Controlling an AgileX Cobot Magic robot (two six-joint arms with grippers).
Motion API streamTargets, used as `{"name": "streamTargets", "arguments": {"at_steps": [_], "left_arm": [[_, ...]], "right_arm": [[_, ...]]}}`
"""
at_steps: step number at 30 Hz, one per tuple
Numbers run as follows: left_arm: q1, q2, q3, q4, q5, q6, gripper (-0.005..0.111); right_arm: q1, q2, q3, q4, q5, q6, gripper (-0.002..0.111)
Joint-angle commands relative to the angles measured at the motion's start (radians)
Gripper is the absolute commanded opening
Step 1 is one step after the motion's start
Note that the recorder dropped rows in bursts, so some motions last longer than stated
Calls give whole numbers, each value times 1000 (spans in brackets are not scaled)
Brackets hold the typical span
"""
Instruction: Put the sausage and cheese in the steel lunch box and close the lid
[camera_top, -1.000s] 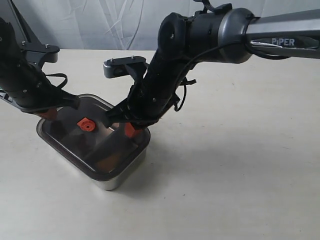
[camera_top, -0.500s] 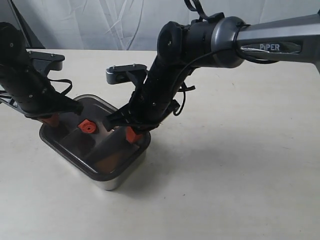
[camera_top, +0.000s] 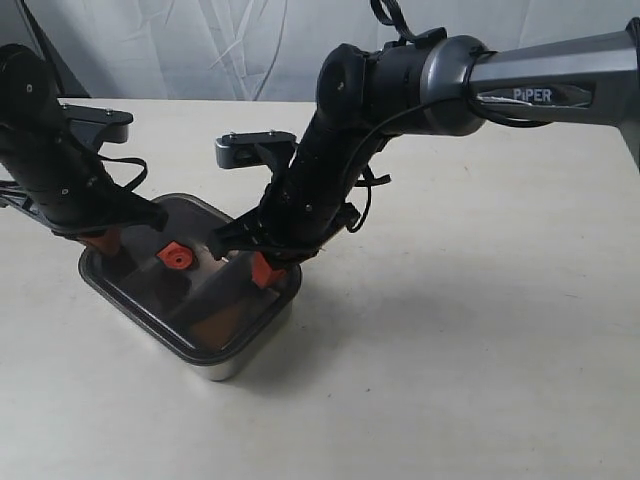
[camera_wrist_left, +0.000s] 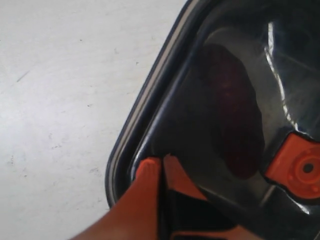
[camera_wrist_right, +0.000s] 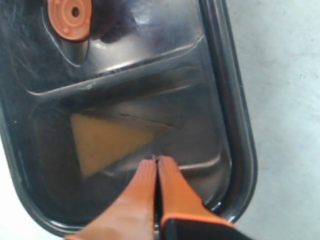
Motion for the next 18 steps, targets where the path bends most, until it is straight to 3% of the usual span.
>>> {"name": "streamTargets", "arguments": {"at_steps": [1, 18], "left_arm": [[-1, 54, 22, -86, -37, 50, 0], [-1, 120, 22, -84, 21, 51, 0]], "right_arm": [[6, 63, 18, -23, 4, -6, -1], [6, 63, 18, -23, 43, -8, -1]]}}
